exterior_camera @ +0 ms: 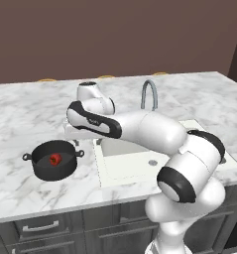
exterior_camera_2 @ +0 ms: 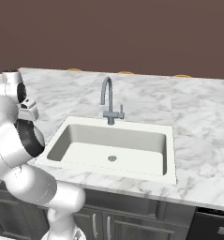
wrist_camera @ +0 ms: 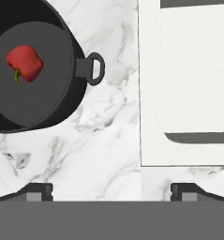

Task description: Dump the bell pepper from the pot into the sink. Then turn on the water and wash the bell pepper. Then turn off the water and put the bell pepper back in the pot.

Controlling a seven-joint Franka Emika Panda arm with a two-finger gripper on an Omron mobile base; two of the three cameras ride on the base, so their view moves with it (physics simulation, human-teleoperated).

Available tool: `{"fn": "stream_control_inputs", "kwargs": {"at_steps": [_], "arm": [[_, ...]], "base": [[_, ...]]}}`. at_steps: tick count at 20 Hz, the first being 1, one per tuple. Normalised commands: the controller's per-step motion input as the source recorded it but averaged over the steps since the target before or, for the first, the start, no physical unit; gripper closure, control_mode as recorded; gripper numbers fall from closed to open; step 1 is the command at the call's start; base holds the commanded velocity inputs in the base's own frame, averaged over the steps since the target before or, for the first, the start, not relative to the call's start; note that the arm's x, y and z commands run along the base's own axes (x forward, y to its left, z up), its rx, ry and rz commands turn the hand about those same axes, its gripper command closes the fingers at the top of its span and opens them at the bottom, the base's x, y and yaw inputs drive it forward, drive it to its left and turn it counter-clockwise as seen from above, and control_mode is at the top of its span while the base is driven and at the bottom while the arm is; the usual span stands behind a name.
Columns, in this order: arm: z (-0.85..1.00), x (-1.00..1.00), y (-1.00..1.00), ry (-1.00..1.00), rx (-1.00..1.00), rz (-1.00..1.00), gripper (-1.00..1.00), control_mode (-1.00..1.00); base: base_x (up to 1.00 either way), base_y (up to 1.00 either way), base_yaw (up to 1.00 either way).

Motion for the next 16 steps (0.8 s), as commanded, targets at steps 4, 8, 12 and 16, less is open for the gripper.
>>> {"fn": "stream_control_inputs", "kwargs": {"at_steps": [4, 8, 12, 16], "arm": [[-0.28, 0.32, 0.01, 0.00, -0.02, -0.05, -1.00, -1.00], [-0.25, 0.24, 0.03, 0.00, -0.01, -0.05, -1.00, -1.00], [-0.24, 0.19, 0.04, 0.00, 0.00, -0.04, -1.00, -1.00], [-0.25, 0.13, 0.03, 0.00, 0.00, -0.02, -1.00, -1.00]], "base": [[0.00, 0.00, 0.00], [0.00, 0.00, 0.00], [0.00, 0.00, 0.00], [0.00, 0.00, 0.00]]}}
